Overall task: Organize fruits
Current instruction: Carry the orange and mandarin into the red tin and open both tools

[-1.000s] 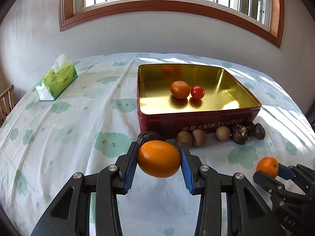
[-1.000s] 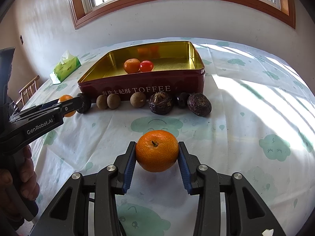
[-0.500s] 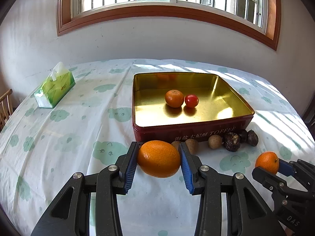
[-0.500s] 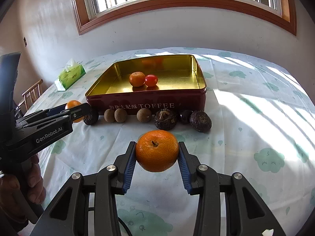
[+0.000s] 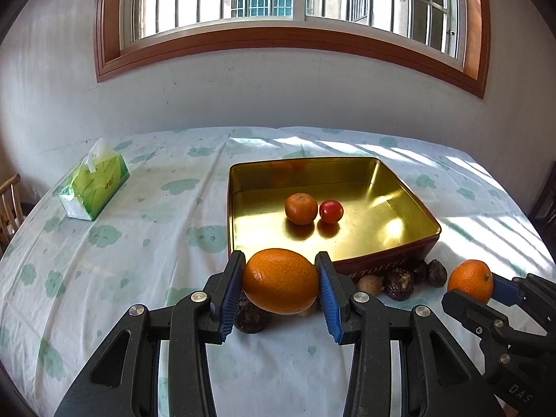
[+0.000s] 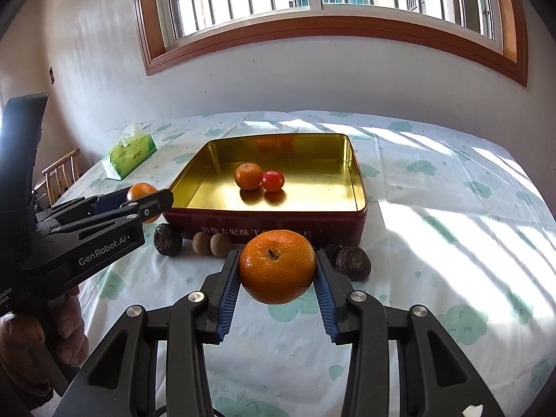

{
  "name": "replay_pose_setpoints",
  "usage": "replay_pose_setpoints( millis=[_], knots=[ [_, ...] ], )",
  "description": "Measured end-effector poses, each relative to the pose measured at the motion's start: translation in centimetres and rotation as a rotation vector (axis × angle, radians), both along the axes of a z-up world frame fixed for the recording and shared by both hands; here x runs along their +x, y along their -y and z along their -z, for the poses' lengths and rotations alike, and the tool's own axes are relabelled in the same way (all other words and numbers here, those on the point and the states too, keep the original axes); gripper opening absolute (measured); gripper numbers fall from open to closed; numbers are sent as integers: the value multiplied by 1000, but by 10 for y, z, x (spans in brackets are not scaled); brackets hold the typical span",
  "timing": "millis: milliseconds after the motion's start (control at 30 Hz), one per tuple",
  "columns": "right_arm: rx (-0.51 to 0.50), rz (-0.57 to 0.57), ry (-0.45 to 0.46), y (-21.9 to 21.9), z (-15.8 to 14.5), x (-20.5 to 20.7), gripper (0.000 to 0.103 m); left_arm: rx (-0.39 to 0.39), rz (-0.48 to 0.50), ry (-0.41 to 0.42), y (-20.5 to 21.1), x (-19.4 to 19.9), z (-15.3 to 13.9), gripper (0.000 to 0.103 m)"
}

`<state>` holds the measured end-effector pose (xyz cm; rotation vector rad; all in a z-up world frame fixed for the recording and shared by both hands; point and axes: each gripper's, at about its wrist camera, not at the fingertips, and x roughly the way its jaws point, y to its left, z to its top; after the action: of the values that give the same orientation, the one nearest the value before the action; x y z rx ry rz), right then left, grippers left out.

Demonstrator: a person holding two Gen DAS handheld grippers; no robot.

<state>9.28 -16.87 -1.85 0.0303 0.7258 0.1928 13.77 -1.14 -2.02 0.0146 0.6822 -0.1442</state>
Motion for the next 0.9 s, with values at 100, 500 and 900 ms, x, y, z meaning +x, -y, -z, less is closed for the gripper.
replay_pose_setpoints(
  millis=[100,500,900],
  knots=[
    [-3,3,17,1,-6,7,38,2,2,10,1,6,-4,42],
    [-16,12,50,4,-17,36,38,15,3,31,6,28,-12,42],
    [-28,15,52,4,-16,65,38,30,2,35,9,52,-14,42]
  ],
)
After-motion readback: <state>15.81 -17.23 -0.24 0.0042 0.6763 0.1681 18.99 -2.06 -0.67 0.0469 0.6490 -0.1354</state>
